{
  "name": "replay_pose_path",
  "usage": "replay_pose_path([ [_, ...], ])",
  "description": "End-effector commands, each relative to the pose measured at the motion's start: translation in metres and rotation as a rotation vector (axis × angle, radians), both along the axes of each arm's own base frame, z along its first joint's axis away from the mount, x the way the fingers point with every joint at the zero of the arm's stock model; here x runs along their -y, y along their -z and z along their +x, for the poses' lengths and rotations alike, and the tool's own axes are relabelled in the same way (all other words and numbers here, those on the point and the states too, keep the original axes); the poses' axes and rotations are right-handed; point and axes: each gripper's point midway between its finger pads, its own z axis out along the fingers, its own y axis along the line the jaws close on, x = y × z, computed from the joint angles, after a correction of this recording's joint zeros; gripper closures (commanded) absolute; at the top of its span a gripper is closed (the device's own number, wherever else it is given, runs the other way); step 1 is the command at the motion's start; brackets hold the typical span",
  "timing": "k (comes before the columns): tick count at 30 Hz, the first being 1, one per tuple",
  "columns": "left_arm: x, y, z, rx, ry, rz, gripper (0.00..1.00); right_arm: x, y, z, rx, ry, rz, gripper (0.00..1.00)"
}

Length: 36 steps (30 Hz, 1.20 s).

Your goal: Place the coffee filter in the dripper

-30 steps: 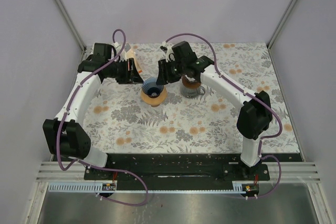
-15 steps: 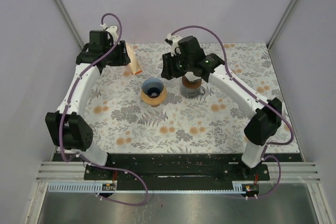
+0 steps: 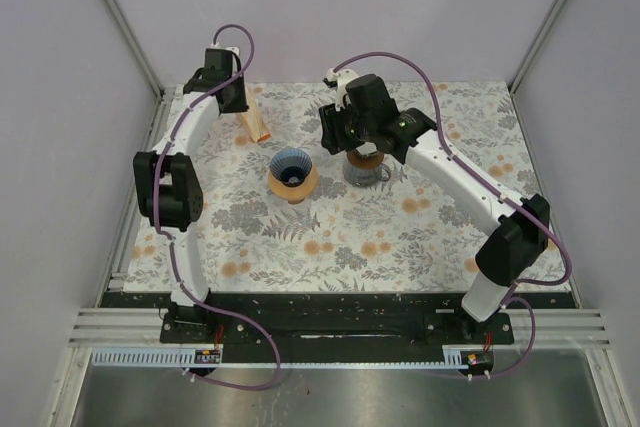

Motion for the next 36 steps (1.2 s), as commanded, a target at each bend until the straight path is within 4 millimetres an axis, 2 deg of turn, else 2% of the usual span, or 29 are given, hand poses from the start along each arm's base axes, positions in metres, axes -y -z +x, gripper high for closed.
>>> replay_pose_path([
  [1,-0.010,-0.028,0.035,0.118,-0.058,0.034,0.73,0.010,-0.015,0.011,0.083,0.027,-0.022,0.44],
  [7,-0.010,-0.005,0.049,0.091,-0.063,0.038,0.73,0.011,-0.010,0.013,0.086,0.015,-0.044,0.44],
  [11,-0.010,0.007,0.050,0.069,-0.067,0.038,0.73,0.016,-0.008,0.017,0.092,0.034,-0.068,0.44],
  [20,-0.009,0.032,0.051,0.036,-0.064,0.043,0.73,0.014,-0.008,0.019,0.093,0.022,-0.072,0.43],
  [32,-0.007,0.045,0.057,0.032,-0.044,0.042,0.73,0.016,-0.003,0.017,0.082,0.019,-0.087,0.42],
  [36,-0.007,0.050,0.056,0.018,-0.049,0.042,0.82,0.015,-0.001,0.016,0.077,0.015,-0.091,0.42],
])
